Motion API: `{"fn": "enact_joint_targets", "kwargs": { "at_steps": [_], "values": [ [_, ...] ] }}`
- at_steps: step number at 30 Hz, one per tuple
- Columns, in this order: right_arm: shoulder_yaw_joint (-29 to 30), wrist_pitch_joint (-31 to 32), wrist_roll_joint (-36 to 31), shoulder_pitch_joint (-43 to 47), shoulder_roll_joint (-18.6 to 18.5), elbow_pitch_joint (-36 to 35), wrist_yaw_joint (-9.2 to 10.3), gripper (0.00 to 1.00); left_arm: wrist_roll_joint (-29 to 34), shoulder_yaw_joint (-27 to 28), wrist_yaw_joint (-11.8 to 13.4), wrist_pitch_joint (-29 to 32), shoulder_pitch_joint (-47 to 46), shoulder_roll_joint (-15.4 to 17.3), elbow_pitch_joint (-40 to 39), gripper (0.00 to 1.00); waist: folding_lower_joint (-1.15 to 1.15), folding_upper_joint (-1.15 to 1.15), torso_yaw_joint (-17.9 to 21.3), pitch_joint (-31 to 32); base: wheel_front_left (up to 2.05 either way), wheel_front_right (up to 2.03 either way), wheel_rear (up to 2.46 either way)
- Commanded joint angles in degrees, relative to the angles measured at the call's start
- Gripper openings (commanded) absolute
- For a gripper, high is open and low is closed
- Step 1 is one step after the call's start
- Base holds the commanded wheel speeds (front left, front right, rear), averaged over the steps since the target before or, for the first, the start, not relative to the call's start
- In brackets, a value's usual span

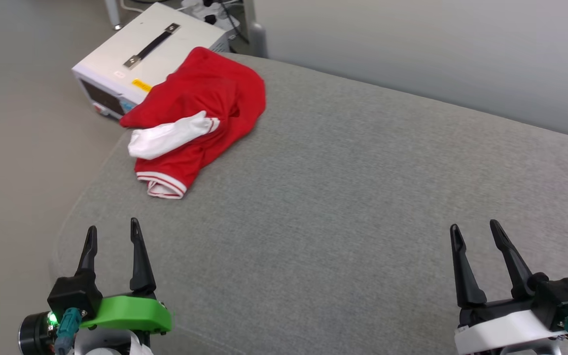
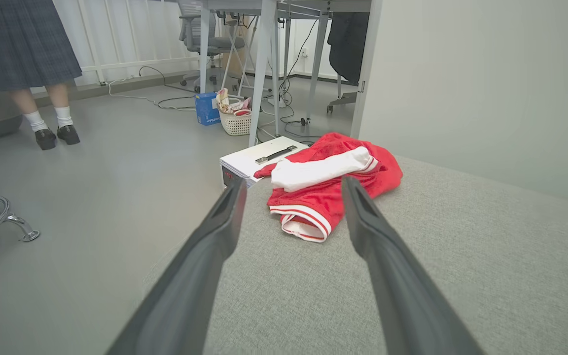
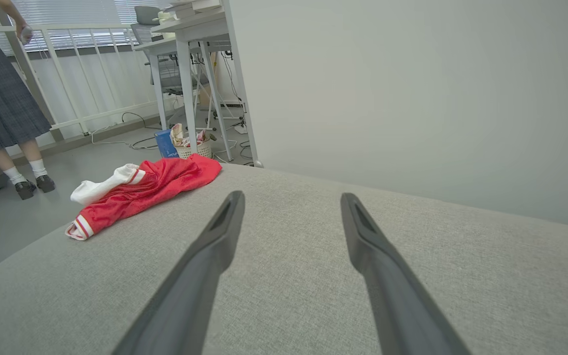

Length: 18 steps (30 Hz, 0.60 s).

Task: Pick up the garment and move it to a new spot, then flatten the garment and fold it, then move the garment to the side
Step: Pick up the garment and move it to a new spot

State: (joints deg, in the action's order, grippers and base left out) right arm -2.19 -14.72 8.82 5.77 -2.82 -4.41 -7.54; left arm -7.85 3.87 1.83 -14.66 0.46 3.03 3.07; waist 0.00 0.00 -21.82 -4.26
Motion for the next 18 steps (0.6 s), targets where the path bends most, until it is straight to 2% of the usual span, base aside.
{"fn": "enact_joint_targets", "kwargs": {
  "at_steps": [1,10,14,18],
  "values": [
    [0.0,-0.3,-0.5,-0.8,-0.1,-0.4,0.05,1.0,-0.9,0.1,0.3,-0.3,-0.9,-0.2,0.3,1.0,0.0,0.0,-3.8,-1.2,0.0,0.0,0.0],
    [-0.2,-0.3,-1.1,-0.7,-0.1,-0.6,0.05,1.0,-2.4,1.3,-0.7,-0.3,-2.0,-0.2,1.5,1.0,0.0,0.0,-5.4,-1.8,0.0,0.0,0.0],
    [-0.9,-0.3,-1.8,-1.5,-0.1,-0.8,0.05,1.0,-1.8,3.6,-4.2,-0.3,-6.7,0.4,2.9,1.0,0.0,0.0,-4.7,-3.1,0.0,0.0,0.0],
    [-1.1,-0.3,-2.7,-2.9,-0.8,-1.6,0.05,1.0,-0.9,5.1,-6.9,-0.3,-14.0,3.5,5.3,1.0,0.0,0.0,-3.1,-5.6,0.0,0.0,0.0]
  ]
}}
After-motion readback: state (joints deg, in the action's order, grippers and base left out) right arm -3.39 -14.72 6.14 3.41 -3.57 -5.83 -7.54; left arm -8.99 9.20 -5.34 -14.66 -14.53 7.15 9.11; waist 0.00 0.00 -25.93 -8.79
